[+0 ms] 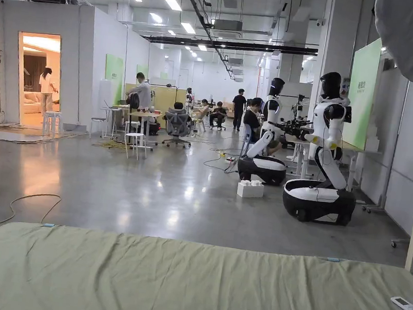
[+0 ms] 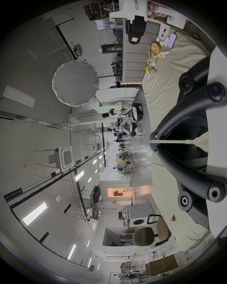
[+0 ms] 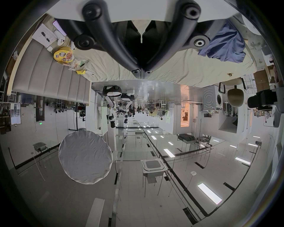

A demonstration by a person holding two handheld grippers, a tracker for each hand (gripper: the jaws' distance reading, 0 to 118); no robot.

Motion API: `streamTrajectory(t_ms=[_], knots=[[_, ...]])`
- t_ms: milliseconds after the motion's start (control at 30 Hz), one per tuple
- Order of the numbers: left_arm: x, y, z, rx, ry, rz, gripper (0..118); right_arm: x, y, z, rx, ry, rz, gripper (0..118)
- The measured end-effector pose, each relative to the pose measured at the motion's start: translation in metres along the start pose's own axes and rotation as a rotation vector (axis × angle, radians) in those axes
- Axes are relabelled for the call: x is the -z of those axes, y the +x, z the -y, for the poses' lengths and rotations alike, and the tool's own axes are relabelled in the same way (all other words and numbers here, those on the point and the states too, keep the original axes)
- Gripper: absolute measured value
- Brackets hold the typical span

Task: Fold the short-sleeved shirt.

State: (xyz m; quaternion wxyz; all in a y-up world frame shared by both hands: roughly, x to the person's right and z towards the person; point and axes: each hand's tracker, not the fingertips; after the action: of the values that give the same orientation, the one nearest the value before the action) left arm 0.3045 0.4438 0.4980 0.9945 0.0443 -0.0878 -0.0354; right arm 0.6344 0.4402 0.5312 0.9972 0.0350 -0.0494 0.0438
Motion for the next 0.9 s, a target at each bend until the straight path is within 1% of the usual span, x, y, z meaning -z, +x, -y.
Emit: streamTrajectory(t_ms=[133, 200, 533, 700, 900], knots=[[0.0014, -0.0016, -0.0020, -0.006, -0.004, 0.003, 3, -0.0019, -0.0025, -0.0009, -0.012, 0.004, -0.007, 0], [0.0020, -0.0054, -0.0005, -0.023, -0.008, 0.028, 3, -0.0029, -0.0029, -0.0005, -0.013, 0.007, -0.009, 0], [-0.0027, -0.0017, -0.0009, 0.011, 0.009, 0.005, 3, -0.0007, -0.0053, -0.0008, -0.023, 0.014, -0.014, 0], [-0.0026, -0.0028, -0.0031, -0.016, 0.016, 0.003, 3, -0.0006, -0.0050, -0.0010, -0.033, 0.021, -0.012, 0], [-0.0010, -0.0027, -0.0022, -0.005, 0.005, 0.007, 3, 0.0014, -0.0038, -0.0028, -0.034, 0.018, -0.006, 0]])
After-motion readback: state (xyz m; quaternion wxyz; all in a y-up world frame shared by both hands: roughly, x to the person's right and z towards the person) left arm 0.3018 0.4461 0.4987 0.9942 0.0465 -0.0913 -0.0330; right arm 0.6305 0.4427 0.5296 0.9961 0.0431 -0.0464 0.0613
